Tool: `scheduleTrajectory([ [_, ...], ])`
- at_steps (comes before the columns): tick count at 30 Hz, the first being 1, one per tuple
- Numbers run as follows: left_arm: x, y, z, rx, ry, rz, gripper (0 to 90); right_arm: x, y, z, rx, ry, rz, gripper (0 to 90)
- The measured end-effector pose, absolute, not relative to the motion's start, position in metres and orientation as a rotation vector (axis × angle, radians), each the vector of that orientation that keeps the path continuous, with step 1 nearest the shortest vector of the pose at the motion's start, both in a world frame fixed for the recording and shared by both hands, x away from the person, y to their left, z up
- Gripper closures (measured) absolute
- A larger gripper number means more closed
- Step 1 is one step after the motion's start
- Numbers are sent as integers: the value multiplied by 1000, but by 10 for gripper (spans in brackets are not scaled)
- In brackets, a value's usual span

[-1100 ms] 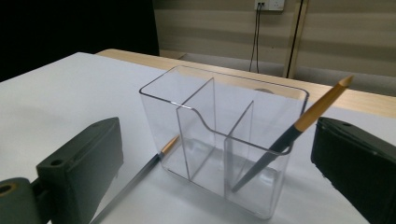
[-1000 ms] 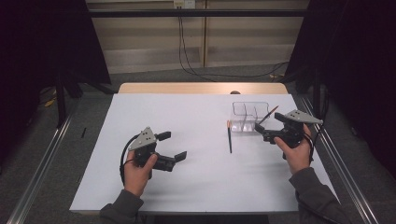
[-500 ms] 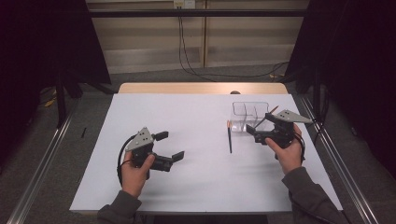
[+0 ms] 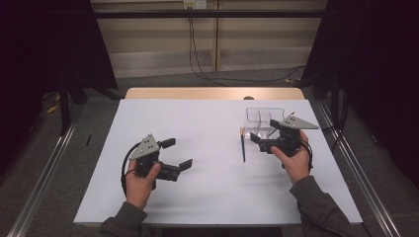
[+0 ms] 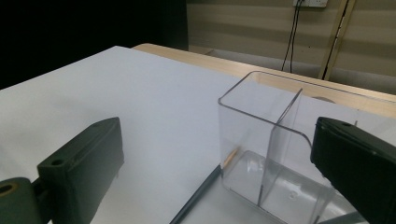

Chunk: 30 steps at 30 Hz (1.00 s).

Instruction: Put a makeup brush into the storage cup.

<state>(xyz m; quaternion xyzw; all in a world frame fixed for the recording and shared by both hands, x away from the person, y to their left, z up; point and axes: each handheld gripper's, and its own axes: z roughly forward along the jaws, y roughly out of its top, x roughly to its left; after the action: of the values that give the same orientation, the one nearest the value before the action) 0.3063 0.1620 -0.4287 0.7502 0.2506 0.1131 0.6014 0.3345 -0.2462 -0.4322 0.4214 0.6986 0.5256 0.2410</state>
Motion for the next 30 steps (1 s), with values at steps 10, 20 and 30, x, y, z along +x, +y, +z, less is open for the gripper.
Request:
scheduleTrajectory([
  [10, 308, 158, -431, 1738, 561, 234, 20, 335, -238, -436, 1156, 1924, 1447, 23],
  [20, 309, 157, -430, 1759, 569, 251, 20, 335, -231, -438, 1133, 1949, 1453, 23],
  [30, 308, 157, -432, 1767, 568, 246, 20, 335, -221, -441, 1126, 1968, 1463, 24],
])
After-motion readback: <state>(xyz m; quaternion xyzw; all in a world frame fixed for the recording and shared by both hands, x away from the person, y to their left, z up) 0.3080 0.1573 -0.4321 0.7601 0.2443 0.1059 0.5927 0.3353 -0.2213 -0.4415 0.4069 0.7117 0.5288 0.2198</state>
